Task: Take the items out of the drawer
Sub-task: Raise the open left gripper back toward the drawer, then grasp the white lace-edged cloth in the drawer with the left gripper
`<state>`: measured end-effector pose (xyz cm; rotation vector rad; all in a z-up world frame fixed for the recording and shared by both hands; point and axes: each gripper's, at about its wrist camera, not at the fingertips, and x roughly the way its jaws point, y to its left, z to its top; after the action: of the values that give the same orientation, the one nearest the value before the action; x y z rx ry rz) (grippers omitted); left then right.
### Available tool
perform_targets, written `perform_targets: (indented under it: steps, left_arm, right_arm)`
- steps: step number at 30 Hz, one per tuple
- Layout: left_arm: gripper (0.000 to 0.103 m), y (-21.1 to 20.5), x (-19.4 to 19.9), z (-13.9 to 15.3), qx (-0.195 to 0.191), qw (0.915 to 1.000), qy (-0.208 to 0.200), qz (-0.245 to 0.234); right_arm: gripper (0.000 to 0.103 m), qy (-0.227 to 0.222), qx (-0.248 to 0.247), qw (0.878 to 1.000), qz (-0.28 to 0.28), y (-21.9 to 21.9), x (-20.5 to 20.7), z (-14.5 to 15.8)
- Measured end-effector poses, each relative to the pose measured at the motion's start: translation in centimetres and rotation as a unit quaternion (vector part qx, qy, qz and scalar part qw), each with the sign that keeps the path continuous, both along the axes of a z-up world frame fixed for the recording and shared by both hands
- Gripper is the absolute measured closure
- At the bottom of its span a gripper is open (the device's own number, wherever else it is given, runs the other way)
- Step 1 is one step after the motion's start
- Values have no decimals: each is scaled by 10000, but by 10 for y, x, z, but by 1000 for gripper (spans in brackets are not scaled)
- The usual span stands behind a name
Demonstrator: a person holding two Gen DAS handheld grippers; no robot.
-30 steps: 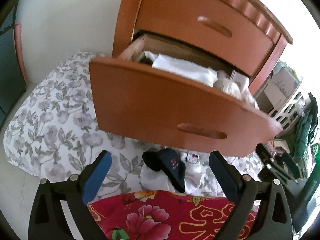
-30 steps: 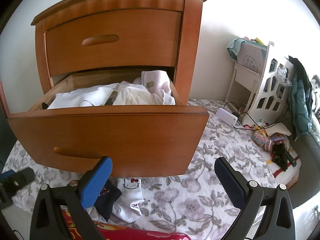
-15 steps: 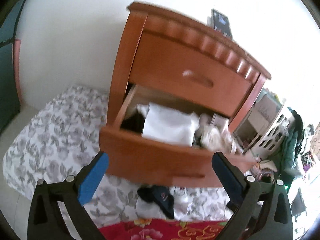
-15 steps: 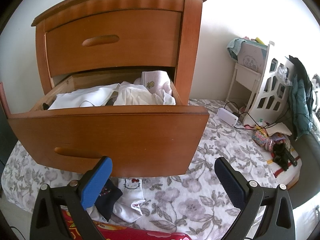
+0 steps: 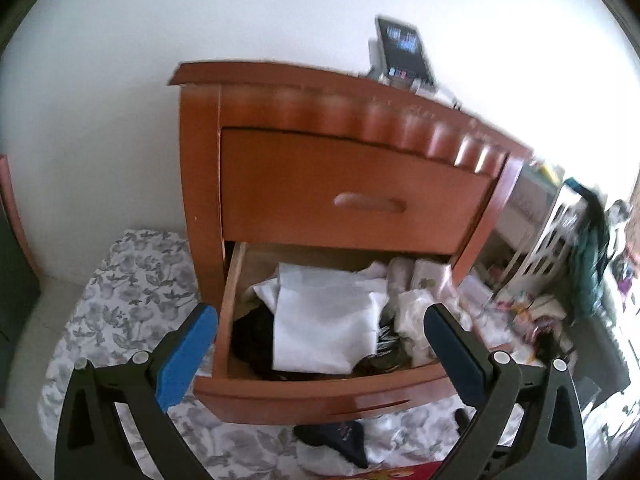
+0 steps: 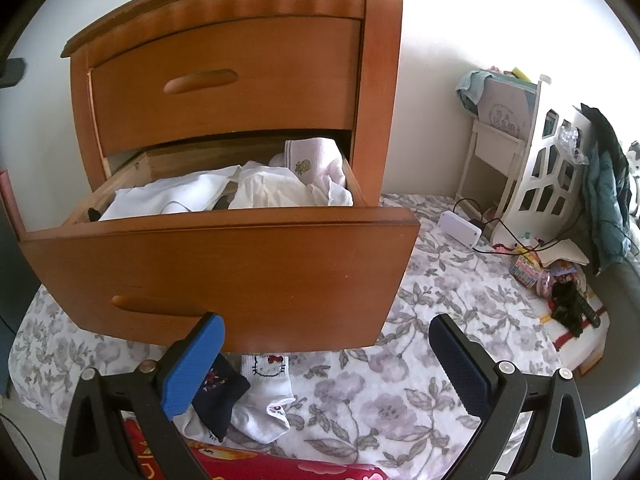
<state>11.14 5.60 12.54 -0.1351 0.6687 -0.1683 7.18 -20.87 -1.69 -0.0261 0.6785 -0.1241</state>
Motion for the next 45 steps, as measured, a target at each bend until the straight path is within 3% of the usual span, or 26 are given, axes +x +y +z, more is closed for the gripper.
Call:
perform_targets:
  steps: [5,11,19,23,27,31,45]
  left_arm:
    - [0,-3,41,-9,88,9969,781,65]
    - [0,-11,71,-27,227,9914,1275,170]
    - [1,-71,106,-49,279,9802,1914,-428]
    - [16,-104,118,-67,275,9699,2307,-729]
    - [20,-128,129,-79,277,9648,2468,-865]
    - [30,-148,140,-90,249,9606,2595,-967]
    - [47,-164,176,-124,-97,9493,3062,-710]
  right_arm:
    - [0,47,85,10000,15,-2,1,-1]
    - [0,117,221,9997,41,-6,3,-3]
    - [0,231,317,9992,9,-9,6,-6]
    - [0,262,350,9989,-195,-15,6,-7]
    - [0,240,442,9981,-341,-22,4,-7]
    - [0,255,485,9980,-302,-23,5,-7]
    - [0,329,628,9972,-229,-25,7,-10]
